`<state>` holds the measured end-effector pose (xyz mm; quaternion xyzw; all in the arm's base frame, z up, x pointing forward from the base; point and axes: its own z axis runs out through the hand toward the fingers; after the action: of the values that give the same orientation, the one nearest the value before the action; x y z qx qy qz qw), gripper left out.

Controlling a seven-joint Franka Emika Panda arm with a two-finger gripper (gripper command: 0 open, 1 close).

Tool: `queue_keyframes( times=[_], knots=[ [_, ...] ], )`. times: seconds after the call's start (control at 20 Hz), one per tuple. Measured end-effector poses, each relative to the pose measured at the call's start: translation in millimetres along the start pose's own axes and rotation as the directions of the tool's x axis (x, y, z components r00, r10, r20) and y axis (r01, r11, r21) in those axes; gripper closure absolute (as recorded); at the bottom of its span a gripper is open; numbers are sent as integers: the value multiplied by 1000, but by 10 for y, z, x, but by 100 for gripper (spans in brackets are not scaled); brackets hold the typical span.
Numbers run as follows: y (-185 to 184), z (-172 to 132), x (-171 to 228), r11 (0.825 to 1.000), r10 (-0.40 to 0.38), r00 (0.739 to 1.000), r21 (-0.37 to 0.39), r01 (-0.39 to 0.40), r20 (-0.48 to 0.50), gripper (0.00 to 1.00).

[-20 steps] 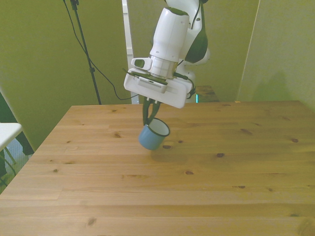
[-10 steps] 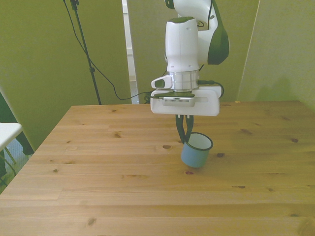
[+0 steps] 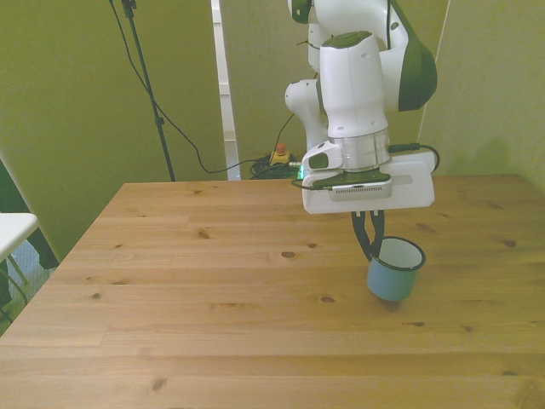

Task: Flip the mug upright

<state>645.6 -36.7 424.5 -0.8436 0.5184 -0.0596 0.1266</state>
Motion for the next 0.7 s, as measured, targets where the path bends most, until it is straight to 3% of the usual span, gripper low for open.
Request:
queue_keyframes(
  times=[0.6, 0.65, 0.7],
  knots=[
    [-121, 270, -171, 999, -27, 999, -28, 27, 26, 100],
    [-128, 276, -187, 999, -30, 999, -29, 31, 27, 0],
    [-134, 281, -201, 999, -33, 999, -30, 33, 27, 0]
  ],
)
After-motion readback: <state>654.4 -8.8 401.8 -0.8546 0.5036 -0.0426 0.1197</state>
